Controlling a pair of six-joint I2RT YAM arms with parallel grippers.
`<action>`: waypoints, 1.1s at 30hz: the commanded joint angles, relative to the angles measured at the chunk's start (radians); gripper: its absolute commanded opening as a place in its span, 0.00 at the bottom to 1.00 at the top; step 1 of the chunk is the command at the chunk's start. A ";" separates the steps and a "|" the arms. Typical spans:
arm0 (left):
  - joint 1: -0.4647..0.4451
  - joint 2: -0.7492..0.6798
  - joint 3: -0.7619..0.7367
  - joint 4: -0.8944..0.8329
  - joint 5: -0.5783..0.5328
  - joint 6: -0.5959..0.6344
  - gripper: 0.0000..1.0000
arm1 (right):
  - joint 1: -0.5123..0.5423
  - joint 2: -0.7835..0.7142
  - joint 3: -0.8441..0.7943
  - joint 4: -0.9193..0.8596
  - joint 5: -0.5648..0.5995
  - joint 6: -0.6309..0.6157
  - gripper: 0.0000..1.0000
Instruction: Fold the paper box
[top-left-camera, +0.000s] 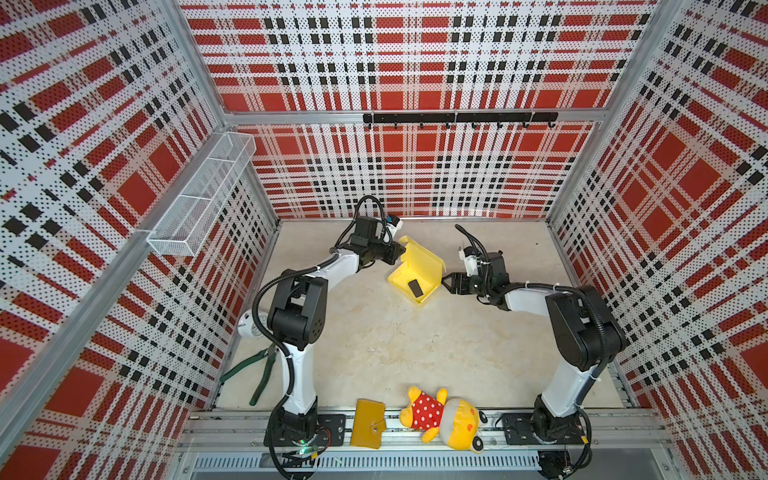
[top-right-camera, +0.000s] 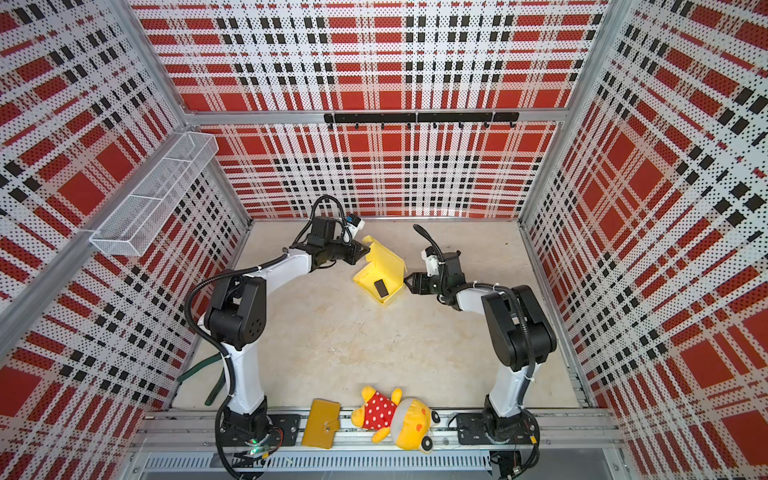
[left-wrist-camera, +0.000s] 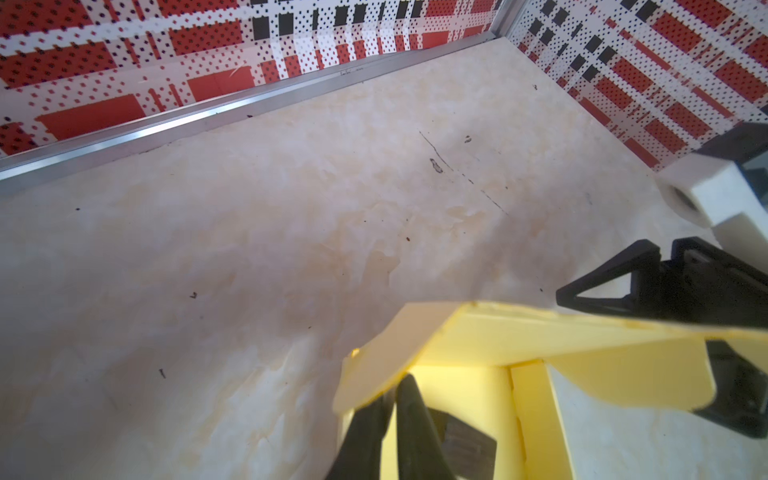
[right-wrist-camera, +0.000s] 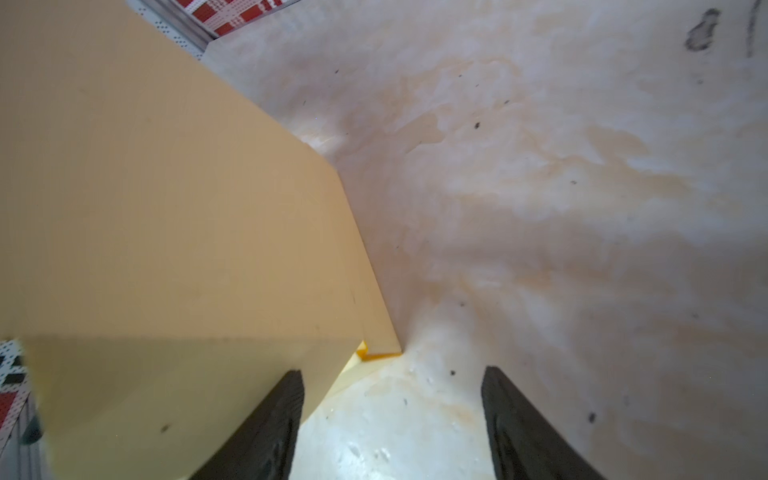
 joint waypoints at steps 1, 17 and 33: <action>-0.008 -0.002 0.005 -0.008 0.005 0.010 0.12 | 0.012 -0.056 -0.052 0.165 -0.068 -0.026 0.70; -0.001 -0.022 -0.070 0.009 0.006 0.046 0.12 | 0.000 -0.134 -0.178 0.331 -0.096 -0.320 0.70; -0.015 -0.024 -0.051 0.003 -0.005 0.053 0.12 | -0.226 -0.083 0.062 0.183 -0.195 -0.333 0.62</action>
